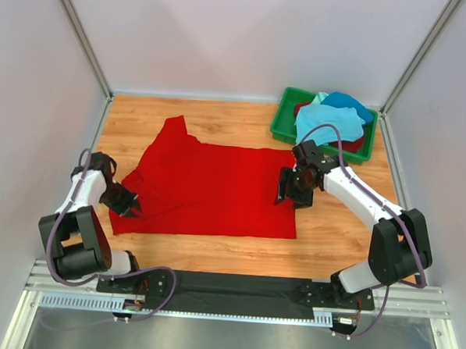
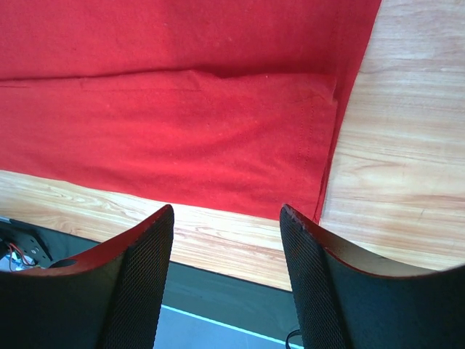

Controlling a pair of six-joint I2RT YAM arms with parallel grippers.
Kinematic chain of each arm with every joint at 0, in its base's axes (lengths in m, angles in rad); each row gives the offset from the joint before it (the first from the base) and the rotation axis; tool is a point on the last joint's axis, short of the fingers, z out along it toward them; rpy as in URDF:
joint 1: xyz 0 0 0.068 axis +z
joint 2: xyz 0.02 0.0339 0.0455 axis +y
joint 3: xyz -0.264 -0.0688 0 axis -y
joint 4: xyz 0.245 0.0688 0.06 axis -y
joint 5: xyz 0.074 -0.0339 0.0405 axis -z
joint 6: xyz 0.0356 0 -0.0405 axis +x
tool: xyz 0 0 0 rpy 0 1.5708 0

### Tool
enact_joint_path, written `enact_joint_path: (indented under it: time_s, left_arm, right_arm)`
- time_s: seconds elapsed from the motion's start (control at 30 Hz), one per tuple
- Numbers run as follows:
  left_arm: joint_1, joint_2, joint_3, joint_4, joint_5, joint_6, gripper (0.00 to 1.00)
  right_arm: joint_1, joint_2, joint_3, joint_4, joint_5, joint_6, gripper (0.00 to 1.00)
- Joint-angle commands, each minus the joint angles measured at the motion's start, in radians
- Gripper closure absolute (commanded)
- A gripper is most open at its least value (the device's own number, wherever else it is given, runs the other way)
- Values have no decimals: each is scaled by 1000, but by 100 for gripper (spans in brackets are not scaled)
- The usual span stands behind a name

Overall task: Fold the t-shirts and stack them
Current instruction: Fold the tshirt

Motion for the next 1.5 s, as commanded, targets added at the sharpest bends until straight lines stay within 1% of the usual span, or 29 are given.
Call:
enact_joint_path:
  time_s: [0.0, 0.07, 0.1, 0.23, 0.4, 0.6, 0.67, 0.7, 0.77, 0.83, 0.87, 0.9, 0.97, 1.03, 1.1, 1.2, 1.23, 1.37, 1.47]
  left_arm:
    - [-15, 25, -4, 66, 57, -66, 72]
    - [-15, 50, -12, 80, 44, -78, 71]
    - [-16, 53, -18, 88, 43, -80, 67]
    - [-15, 71, -23, 109, 31, -86, 62]
    - [-15, 107, -30, 117, 24, -94, 61]
    - [-15, 117, -41, 101, -6, -103, 66]
    - [-15, 120, -41, 101, -11, -109, 70]
    - [-15, 127, -41, 109, -8, -109, 76]
    - [-15, 133, -34, 108, -2, -109, 81]
    - [-15, 137, -24, 98, -11, -106, 88]
    - [-16, 134, -12, 91, -15, -103, 95]
    - [-26, 114, -3, 59, -26, -104, 100]
    - [-42, 75, 23, 16, -57, -127, 100]
    - [-70, -11, 28, -49, -71, -169, 100]
    - [-98, -89, 26, -119, -104, -253, 100]
    - [-116, -175, -30, -120, -92, -310, 100]
    - [-118, -191, -49, -119, -77, -337, 100]
    - [-122, -217, -105, -115, -60, -358, 100]
    - [-144, -222, -107, -141, -64, -371, 100]
  right_arm:
    - [-2, -21, -12, 17, -10, 2, 38]
    - [-2, -20, -17, 22, -14, 6, 38]
    - [-2, -20, -17, 22, -14, 8, 38]
    - [-2, -26, -23, 21, -11, 8, 38]
    - [-3, -27, -26, 21, -7, 3, 38]
    - [-3, -27, -22, 19, -7, 2, 38]
    - [-3, -27, -25, 22, -6, 2, 38]
    - [-3, -26, -28, 21, -6, 3, 38]
    - [-3, -24, -28, 22, -8, 3, 38]
    - [-3, -27, -28, 21, -5, 3, 38]
    - [-3, -26, -29, 21, -6, 2, 38]
    - [-3, -27, -29, 22, -8, 2, 38]
    - [-3, -26, -25, 16, -10, -3, 38]
    - [-3, -21, -19, 13, -20, -8, 38]
    - [-3, -13, -19, 22, -39, -12, 38]
    - [-3, 7, -12, 30, -57, -23, 38]
    - [-3, 11, -9, 33, -65, -26, 38]
    - [-2, 30, 7, 39, -86, -27, 38]
    - [9, 39, 14, 57, -100, -14, 38]
